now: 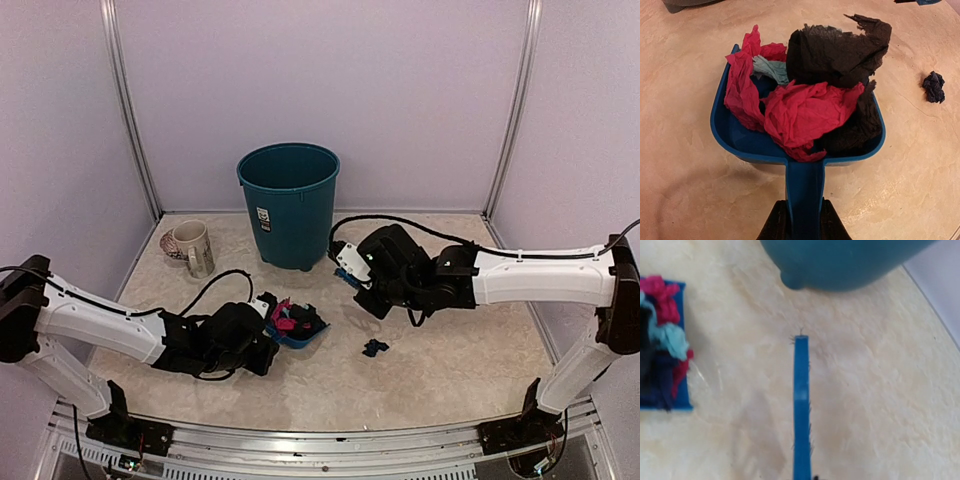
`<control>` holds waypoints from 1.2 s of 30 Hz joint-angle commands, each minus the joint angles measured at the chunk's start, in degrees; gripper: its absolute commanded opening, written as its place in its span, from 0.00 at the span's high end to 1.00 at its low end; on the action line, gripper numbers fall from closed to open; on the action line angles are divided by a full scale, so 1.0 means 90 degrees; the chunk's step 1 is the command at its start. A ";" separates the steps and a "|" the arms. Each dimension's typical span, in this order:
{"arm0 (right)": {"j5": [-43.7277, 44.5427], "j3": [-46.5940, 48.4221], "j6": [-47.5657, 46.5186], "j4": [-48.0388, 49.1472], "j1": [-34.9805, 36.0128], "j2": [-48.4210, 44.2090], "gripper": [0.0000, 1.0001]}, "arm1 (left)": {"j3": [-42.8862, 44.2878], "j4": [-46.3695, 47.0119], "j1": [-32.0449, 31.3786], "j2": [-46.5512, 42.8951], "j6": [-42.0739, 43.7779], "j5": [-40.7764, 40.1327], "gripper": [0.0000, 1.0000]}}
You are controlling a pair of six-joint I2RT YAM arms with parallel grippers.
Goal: Sweep away the paper scraps from the table
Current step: Sweep the paper scraps into the dustpan, then dump the paper scraps into the trash bin.
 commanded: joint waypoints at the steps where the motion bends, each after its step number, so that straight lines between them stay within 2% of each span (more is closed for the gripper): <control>1: 0.0223 -0.0264 0.0269 0.0166 -0.0052 -0.0359 1.00 | -0.0070 0.0079 -0.0044 -0.0276 0.0119 -0.0309 1.00; 15: 0.0391 -0.0834 0.0531 0.0238 -0.0176 -0.0958 1.00 | 0.0169 -0.0016 -0.0202 -0.0878 0.0299 -0.0552 1.00; 26: 0.0469 -0.1237 0.0718 0.0298 -0.0496 -0.1435 1.00 | 0.1280 -0.1169 -0.0314 -0.1260 0.0575 -0.0565 1.00; 36: 0.0524 -0.1690 0.1121 0.0258 -0.1103 -0.1924 1.00 | 0.2399 -0.2115 -0.0306 -0.1280 0.0962 -0.0670 1.00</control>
